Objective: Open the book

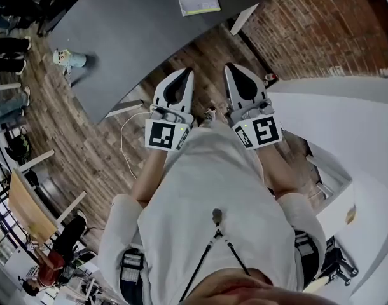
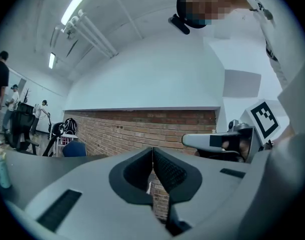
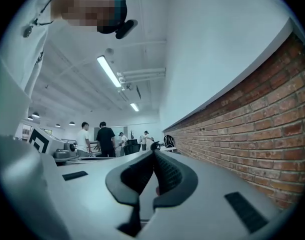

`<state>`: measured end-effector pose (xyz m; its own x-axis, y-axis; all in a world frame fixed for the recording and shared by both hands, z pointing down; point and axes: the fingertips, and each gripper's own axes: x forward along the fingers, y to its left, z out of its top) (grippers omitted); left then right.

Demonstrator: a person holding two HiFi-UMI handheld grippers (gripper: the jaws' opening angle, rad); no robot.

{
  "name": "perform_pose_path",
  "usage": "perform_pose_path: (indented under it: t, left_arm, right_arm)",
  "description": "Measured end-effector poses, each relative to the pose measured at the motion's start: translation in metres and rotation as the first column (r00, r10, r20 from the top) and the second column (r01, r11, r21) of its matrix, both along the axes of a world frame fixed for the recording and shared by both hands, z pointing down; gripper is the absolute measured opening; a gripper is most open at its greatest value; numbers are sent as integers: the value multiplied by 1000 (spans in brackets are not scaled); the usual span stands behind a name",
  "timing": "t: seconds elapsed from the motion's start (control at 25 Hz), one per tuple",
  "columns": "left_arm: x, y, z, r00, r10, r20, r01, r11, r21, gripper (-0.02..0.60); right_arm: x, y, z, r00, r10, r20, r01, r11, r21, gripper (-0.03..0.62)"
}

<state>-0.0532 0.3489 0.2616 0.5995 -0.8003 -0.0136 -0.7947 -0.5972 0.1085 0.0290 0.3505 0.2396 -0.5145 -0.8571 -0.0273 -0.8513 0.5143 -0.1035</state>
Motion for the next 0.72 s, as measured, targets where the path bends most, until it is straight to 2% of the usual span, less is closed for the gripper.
perform_pose_path:
  t: [0.4, 0.72]
  left_arm:
    - [-50, -17, -6, 998, -4, -56, 5, 1000, 22, 23]
    - [-86, -26, 10, 999, 23, -22, -23, 1000, 12, 23]
  right_arm:
    - [-47, -13, -3, 999, 30, 30, -30, 1000, 1, 35]
    - [-77, -19, 5, 998, 60, 22, -60, 998, 1, 35]
